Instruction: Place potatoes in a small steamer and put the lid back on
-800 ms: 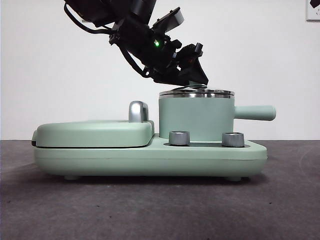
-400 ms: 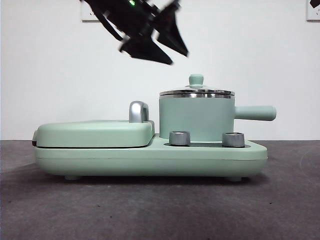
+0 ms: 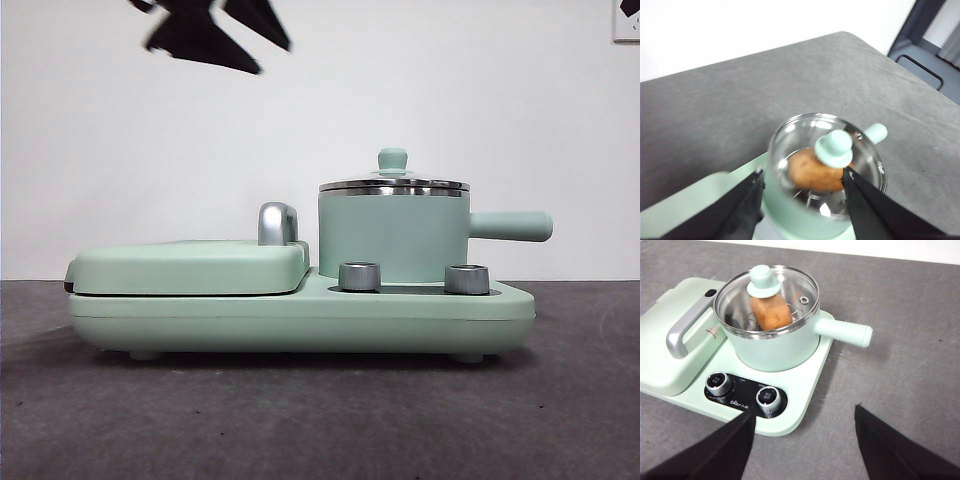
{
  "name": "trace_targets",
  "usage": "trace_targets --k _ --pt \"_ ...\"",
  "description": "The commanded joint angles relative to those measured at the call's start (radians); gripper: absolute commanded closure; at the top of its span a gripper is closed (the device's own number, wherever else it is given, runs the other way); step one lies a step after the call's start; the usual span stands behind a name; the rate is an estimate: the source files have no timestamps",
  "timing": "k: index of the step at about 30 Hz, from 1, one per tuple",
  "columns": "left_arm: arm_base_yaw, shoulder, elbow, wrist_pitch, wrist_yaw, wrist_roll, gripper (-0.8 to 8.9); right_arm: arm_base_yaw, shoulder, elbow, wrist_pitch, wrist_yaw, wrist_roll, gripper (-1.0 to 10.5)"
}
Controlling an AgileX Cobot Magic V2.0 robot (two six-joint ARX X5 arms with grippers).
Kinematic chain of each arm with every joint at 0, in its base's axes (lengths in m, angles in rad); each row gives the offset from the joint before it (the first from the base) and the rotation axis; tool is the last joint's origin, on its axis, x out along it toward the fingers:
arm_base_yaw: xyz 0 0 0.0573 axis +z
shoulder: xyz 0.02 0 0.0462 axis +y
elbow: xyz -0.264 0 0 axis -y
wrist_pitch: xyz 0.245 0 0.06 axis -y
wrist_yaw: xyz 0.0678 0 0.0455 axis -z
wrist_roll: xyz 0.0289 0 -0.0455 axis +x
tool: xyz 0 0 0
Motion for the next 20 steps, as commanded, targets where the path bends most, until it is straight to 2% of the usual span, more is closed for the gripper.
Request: trace_targets --k 1,11,20 --pt "0.028 -0.053 -0.056 -0.002 0.007 -0.003 5.55 0.002 0.005 0.005 -0.005 0.0 0.004 6.4" --pt "0.126 -0.381 -0.396 -0.002 0.007 -0.009 5.56 0.002 0.005 0.005 -0.019 0.0 0.004 6.4" --pt "0.162 -0.657 -0.61 -0.04 0.007 -0.097 5.56 0.002 0.005 0.005 -0.035 -0.011 0.003 6.4"
